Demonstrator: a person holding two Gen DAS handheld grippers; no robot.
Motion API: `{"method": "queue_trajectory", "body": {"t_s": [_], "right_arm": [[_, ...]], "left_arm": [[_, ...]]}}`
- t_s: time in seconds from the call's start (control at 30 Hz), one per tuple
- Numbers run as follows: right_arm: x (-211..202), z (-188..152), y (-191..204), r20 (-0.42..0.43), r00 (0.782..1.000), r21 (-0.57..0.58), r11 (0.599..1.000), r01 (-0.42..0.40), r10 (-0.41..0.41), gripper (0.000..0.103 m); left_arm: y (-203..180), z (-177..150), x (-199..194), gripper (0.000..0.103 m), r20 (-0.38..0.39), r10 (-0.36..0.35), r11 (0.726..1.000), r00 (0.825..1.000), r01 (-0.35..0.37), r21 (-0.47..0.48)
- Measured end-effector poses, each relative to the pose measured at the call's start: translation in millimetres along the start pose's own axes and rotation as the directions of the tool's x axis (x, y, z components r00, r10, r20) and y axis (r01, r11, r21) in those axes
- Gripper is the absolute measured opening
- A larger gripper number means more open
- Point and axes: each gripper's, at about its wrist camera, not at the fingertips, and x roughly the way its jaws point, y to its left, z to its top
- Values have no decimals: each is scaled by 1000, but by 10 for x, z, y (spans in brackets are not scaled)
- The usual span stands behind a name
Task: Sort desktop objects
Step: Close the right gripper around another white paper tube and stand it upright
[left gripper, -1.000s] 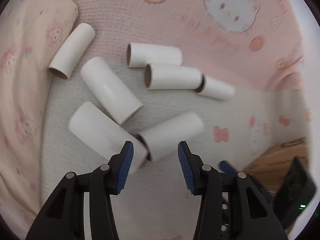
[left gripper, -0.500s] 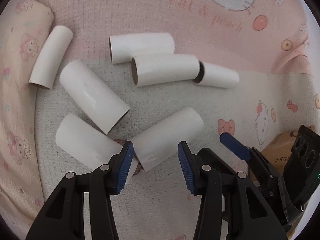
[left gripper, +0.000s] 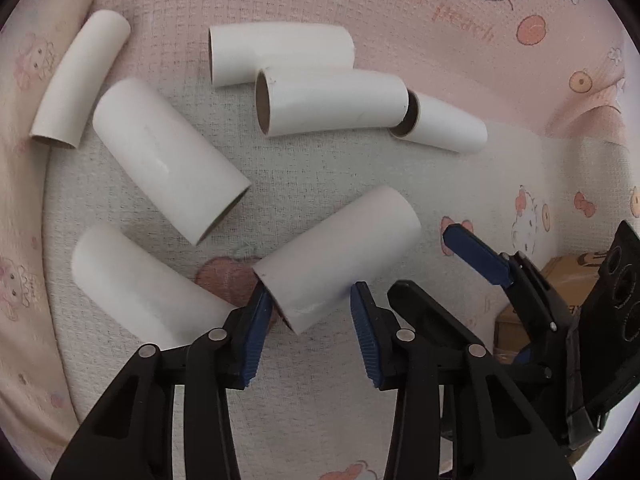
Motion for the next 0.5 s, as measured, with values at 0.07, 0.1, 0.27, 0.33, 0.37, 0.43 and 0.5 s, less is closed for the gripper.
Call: {"method": "queue_trajectory", "body": {"t_s": [0.07, 0.1, 0.27, 0.33, 0.37, 0.43, 0.5], "right_arm": [[6, 14, -12, 6, 1000, -7, 1000, -19, 19, 66], [15, 21, -25, 7, 1000, -2, 1000, -26, 26, 67], [96, -10, -18, -35, 998, -17, 999, -47, 46, 67], [118, -35, -15, -45, 998, -8, 999, -45, 45, 66], [117, -44, -18, -45, 998, 2, 999, -40, 40, 67], [87, -45, -25, -40, 999, 16, 999, -29, 29, 67], [38, -41, -47, -34, 999, 34, 999, -25, 26, 67]], "left_arm": [[-49, 7, -20, 35, 21, 16, 999, 1000, -17, 41], [-73, 4, -31, 32, 36, 27, 997, 999, -29, 73], [-255, -62, -87, 27, 133, 56, 962, 990, -88, 257], [-252, -61, -64, 27, 121, 54, 960, 991, -85, 267], [-242, -43, -52, 27, 116, 42, 964, 992, -71, 258], [-201, -16, -26, 27, 106, 9, 976, 994, -32, 217], [-161, 8, -23, 27, 103, -30, 982, 994, 10, 187]]}}
